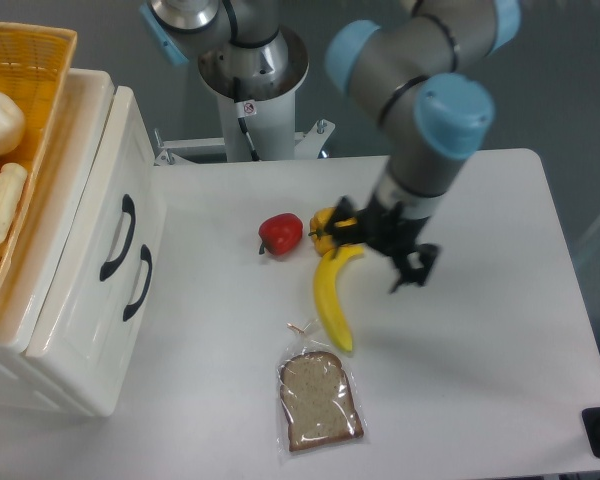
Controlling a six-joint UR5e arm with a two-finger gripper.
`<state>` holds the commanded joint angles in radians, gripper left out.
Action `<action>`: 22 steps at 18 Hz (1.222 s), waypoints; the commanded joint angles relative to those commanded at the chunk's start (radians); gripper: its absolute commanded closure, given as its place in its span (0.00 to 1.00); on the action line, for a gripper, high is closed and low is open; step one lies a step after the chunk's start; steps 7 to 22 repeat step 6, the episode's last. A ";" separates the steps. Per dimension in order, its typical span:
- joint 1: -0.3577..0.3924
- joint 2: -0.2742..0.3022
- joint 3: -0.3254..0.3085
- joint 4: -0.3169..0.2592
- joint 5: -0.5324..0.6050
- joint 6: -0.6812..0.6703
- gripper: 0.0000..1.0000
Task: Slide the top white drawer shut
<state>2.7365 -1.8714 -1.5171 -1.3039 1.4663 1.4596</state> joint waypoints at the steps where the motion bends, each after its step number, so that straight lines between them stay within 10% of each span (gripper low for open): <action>1: 0.012 -0.002 0.003 -0.002 0.012 0.077 0.00; 5: 0.058 -0.014 0.000 -0.009 0.069 0.278 0.00; 22: 0.061 -0.015 0.000 -0.009 0.084 0.284 0.00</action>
